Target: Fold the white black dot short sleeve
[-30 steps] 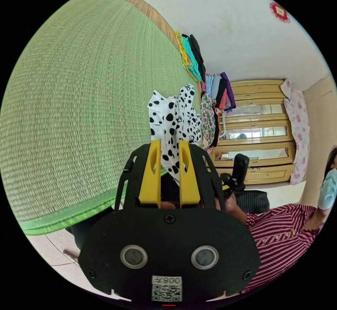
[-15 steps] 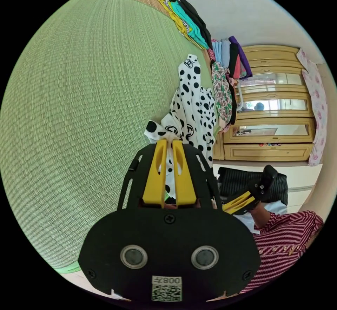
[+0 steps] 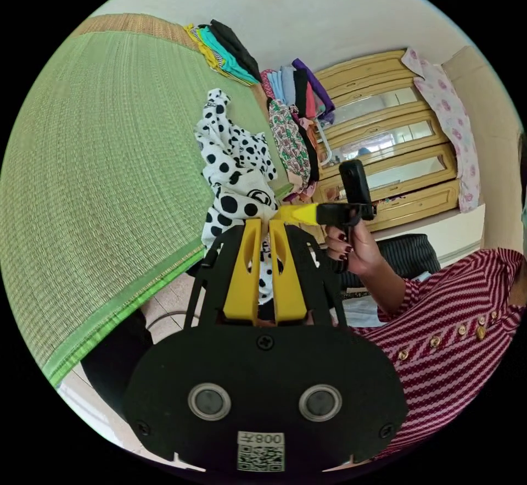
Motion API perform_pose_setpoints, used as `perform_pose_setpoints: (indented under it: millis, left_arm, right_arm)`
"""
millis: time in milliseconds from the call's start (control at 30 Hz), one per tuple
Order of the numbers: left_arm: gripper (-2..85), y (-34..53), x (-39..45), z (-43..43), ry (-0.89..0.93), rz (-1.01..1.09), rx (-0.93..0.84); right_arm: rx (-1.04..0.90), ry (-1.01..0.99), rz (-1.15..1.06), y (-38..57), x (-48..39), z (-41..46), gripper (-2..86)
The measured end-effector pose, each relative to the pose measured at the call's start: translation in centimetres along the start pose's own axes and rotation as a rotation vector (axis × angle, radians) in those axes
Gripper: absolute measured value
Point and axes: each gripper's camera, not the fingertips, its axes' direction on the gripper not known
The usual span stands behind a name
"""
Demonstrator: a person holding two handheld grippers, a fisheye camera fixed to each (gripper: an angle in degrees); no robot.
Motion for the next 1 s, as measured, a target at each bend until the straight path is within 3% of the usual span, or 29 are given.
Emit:
perform_pose_setpoints:
  millis: [200,333,400,533,800,1000]
  left_arm:
    - [2.8,0.8,5.1,1.7,-0.053,0.136,-0.117]
    - [3.2,1.0,5.6,-0.8,0.053,0.142,-0.044]
    - [3.9,0.6,4.4,-3.2,0.067,0.083,0.043]
    - [6.0,-1.9,1.1,-3.4,0.091,-0.030,0.058]
    - [11.8,-7.0,-5.5,6.1,0.382,-0.404,0.054]
    - [11.6,-9.3,-5.1,11.2,0.379,-0.537,0.043]
  right_arm:
    - [-0.012,-0.058,0.049,1.2,2.5,2.0,7.6]
    - [0.002,-0.041,0.030,2.9,2.8,1.3,5.1]
    - [0.004,-0.050,0.010,3.7,2.6,0.8,4.4]
    - [0.023,-0.151,-0.076,5.7,1.0,-0.9,3.5]
    - [0.026,-0.130,-0.234,7.3,-1.9,-3.1,2.5]
    - [0.016,-0.192,-0.201,9.1,0.9,-0.6,2.0]
